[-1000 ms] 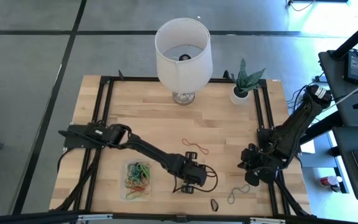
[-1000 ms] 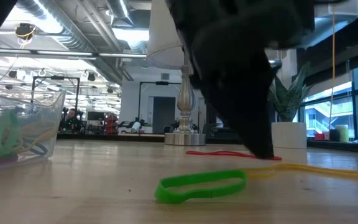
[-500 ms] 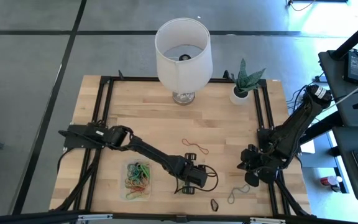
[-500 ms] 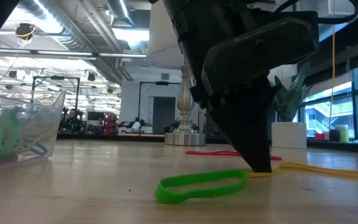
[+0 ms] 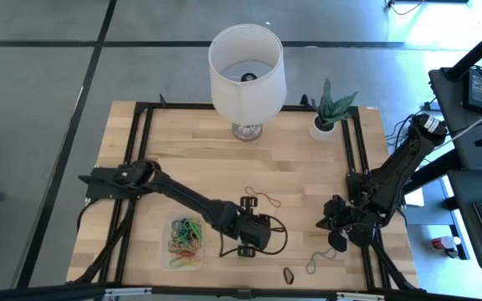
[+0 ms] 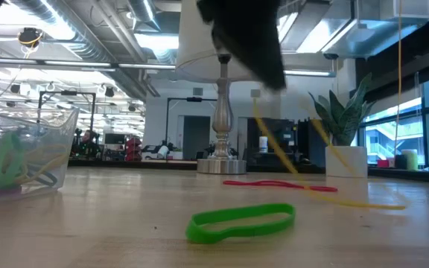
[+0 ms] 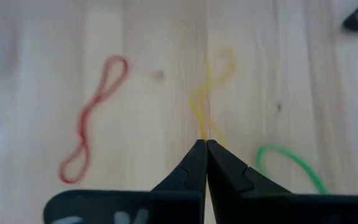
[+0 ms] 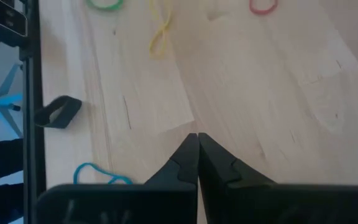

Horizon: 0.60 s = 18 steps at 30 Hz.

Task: Pick and place rubber bands into bin
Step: Put the yellow rubber band into the transparent bin

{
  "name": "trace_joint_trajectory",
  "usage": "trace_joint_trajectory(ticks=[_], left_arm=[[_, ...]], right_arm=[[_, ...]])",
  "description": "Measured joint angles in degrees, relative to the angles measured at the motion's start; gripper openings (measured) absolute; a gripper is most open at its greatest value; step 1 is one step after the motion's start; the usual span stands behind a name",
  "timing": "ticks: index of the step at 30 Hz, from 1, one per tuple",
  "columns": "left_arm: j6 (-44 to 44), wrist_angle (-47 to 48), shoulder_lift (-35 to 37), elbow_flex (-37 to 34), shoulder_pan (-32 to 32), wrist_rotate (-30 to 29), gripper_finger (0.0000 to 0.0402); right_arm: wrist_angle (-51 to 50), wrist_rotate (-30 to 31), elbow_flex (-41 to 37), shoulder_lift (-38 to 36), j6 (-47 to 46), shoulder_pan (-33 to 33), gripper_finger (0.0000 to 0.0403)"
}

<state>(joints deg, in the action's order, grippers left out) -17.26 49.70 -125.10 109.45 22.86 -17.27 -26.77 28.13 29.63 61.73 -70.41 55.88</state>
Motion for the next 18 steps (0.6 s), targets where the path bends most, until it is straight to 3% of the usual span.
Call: trace_joint_trajectory(ticks=[11,18], left_arm=[[-1.5,9.1,13.1,0.1,3.6,-8.6,0.0002],[-6.5,20.6,19.7,0.2,7.0,-8.6,0.0002]], right_arm=[[3.4,3.4,0.0,0.0,-1.4,-0.3,0.0004],[7.5,8.5,0.0,0.0,-2.0,-0.3,0.0004]])
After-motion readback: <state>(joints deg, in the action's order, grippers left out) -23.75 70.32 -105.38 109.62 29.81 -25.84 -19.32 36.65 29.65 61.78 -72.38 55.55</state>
